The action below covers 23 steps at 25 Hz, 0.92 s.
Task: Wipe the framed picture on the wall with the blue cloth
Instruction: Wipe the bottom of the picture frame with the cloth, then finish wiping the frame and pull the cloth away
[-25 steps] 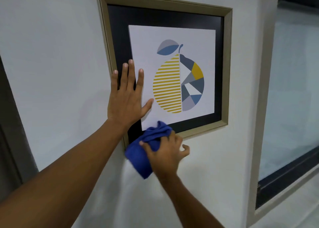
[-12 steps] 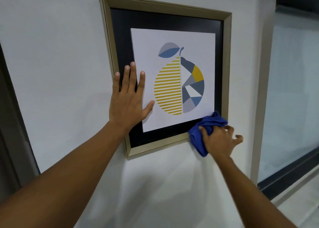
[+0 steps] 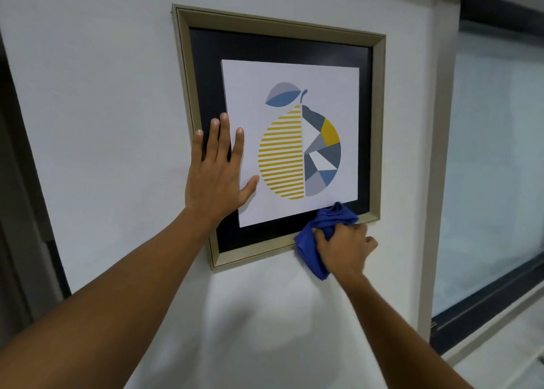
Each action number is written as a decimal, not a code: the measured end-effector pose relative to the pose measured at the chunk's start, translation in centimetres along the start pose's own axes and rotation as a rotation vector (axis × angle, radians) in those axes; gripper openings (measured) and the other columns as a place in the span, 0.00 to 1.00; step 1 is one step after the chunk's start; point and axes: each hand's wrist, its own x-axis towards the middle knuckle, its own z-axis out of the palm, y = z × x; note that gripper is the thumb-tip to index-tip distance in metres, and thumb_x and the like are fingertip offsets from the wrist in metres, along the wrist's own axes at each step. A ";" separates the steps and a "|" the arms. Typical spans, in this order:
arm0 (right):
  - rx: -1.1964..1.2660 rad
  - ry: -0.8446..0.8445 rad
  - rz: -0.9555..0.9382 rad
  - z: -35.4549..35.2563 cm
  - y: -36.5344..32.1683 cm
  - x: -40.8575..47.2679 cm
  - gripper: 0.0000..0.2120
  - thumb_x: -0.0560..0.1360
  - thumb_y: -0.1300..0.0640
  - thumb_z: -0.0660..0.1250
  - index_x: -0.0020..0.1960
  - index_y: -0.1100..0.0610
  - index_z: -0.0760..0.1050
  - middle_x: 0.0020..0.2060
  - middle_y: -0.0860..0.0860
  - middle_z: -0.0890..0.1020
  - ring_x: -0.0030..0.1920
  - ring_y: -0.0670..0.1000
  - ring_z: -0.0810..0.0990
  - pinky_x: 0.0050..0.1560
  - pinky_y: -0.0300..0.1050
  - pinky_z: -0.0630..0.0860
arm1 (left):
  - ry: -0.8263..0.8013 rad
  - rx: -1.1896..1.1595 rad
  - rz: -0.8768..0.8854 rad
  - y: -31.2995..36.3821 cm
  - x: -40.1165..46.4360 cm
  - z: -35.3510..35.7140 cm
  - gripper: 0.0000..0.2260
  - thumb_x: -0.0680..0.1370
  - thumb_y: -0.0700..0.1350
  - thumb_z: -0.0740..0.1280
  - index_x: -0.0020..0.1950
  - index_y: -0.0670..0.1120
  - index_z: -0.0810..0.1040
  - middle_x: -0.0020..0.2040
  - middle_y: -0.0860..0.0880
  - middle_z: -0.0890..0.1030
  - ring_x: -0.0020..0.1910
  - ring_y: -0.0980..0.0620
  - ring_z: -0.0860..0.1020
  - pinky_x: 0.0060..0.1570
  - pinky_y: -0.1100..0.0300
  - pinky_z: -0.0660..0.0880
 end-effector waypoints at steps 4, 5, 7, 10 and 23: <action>-0.002 -0.167 -0.214 0.5 -5.7 -6.4 0.15 0.73 0.40 0.61 0.45 0.51 0.76 0.45 0.50 0.80 0.54 0.54 0.73 0.55 0.55 0.63 | -0.007 -0.032 0.009 -0.2 -0.1 -0.3 0.42 0.77 0.67 0.54 0.81 0.42 0.46 0.81 0.35 0.47 0.80 0.37 0.47 0.77 0.42 0.41; 0.045 -0.192 -0.243 0.6 -6.7 -7.4 0.14 0.74 0.40 0.62 0.46 0.50 0.76 0.47 0.49 0.80 0.54 0.53 0.73 0.57 0.53 0.62 | -0.017 -0.034 0.012 -0.3 -0.1 -0.4 0.42 0.77 0.67 0.55 0.81 0.42 0.46 0.81 0.35 0.47 0.80 0.37 0.47 0.77 0.42 0.41; 0.170 -0.221 -0.218 0.4 -7.3 -8.0 0.13 0.74 0.41 0.63 0.47 0.49 0.75 0.50 0.47 0.79 0.56 0.51 0.72 0.58 0.51 0.60 | -0.053 -0.054 0.007 -0.1 -0.5 -0.8 0.42 0.78 0.66 0.56 0.82 0.42 0.46 0.81 0.35 0.46 0.80 0.37 0.46 0.77 0.42 0.41; 0.351 -0.214 -0.075 -0.2 -5.8 -8.0 0.11 0.75 0.42 0.66 0.48 0.49 0.73 0.55 0.48 0.78 0.61 0.50 0.71 0.62 0.52 0.61 | -0.090 -0.131 -0.015 1.2 -1.4 -1.2 0.40 0.78 0.66 0.55 0.82 0.45 0.47 0.81 0.36 0.45 0.81 0.37 0.46 0.77 0.40 0.45; 0.657 0.001 0.140 -4.5 14.7 -6.3 0.26 0.73 0.60 0.69 0.68 0.58 0.65 0.62 0.56 0.74 0.54 0.44 0.77 0.53 0.38 0.77 | -0.579 -1.530 0.100 30.1 -8.3 -1.6 0.24 0.77 0.53 0.67 0.72 0.61 0.66 0.63 0.68 0.73 0.59 0.72 0.71 0.61 0.66 0.72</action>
